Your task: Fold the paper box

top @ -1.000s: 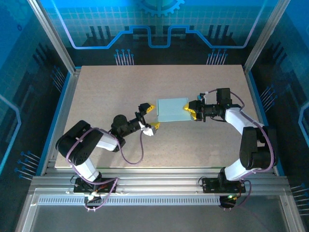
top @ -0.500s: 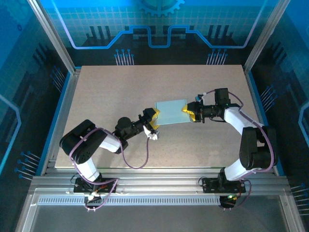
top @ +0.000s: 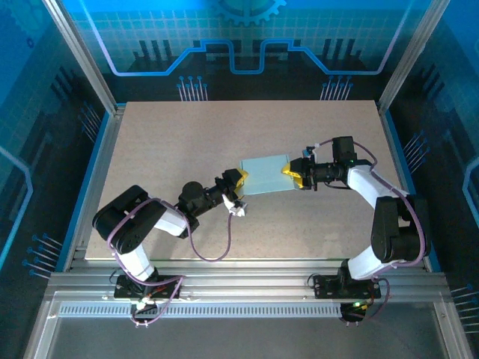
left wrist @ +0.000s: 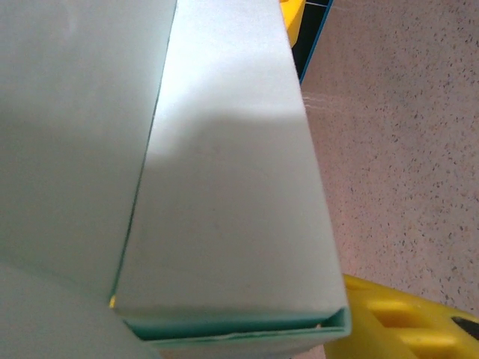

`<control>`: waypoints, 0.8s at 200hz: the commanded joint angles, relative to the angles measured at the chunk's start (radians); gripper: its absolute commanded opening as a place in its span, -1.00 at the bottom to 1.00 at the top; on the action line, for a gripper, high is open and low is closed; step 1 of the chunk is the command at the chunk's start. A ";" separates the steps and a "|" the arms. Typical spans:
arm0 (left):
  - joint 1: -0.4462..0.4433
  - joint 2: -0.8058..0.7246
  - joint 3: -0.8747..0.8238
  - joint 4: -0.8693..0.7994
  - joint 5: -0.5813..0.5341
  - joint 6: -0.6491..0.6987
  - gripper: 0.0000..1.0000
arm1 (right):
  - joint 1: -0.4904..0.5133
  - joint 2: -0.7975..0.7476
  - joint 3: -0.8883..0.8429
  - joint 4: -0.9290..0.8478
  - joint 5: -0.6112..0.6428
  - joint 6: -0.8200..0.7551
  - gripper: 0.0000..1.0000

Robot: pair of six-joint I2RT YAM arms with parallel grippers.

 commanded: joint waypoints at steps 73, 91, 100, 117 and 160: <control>-0.009 -0.013 0.018 0.005 0.011 -0.116 -0.31 | -0.003 -0.010 0.043 -0.051 -0.009 -0.024 -0.22; -0.009 -0.008 0.021 0.005 0.012 -0.162 -0.31 | -0.010 -0.019 0.044 -0.056 0.002 -0.024 0.20; -0.008 -0.003 0.022 0.005 0.012 -0.189 -0.30 | -0.015 -0.028 0.043 -0.057 0.013 -0.023 0.39; -0.008 0.007 0.025 0.003 0.009 -0.264 -0.29 | -0.026 -0.053 0.049 -0.056 0.032 -0.021 0.69; -0.005 0.026 0.012 0.003 0.049 -0.446 -0.36 | -0.075 -0.153 0.070 -0.090 0.122 -0.041 0.87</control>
